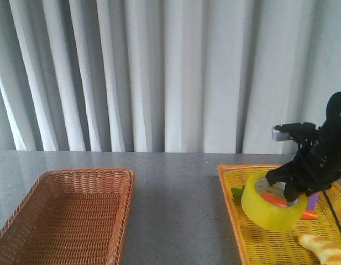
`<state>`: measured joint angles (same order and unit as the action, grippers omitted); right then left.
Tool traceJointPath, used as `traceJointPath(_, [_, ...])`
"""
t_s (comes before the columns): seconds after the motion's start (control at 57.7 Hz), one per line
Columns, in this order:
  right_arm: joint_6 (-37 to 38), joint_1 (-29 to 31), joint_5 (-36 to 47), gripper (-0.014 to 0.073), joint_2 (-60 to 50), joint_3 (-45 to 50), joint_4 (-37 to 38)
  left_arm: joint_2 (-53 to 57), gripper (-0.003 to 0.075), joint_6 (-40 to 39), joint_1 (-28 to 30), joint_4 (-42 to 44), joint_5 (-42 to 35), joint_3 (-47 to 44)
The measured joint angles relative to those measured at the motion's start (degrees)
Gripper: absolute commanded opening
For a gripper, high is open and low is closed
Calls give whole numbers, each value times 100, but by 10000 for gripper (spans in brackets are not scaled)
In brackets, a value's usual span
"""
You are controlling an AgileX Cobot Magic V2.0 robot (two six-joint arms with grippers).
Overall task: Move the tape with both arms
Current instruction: 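Lift the tape roll with the right gripper and carry it toward the table center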
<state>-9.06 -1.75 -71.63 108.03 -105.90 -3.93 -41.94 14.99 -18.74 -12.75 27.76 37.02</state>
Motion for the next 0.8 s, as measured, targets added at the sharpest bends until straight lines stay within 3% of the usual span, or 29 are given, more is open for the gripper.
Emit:
traceJointPath(0.156, [-413,-166,139,106,-489,0,-621,0,581,0,0,0,0,0])
traceJointPath(0.347, [-571,-1126,576,110,-538,0,-656,0,581,0,0,0,0,0])
traceJointPath(0.589, [-579,-2326,1191,114,-17,0,46,0,581,0,0,0,0,0])
traceJointPath(0.797, [-393,-2689,1241,122,542,0,870,0,581,0,0,0,0,0])
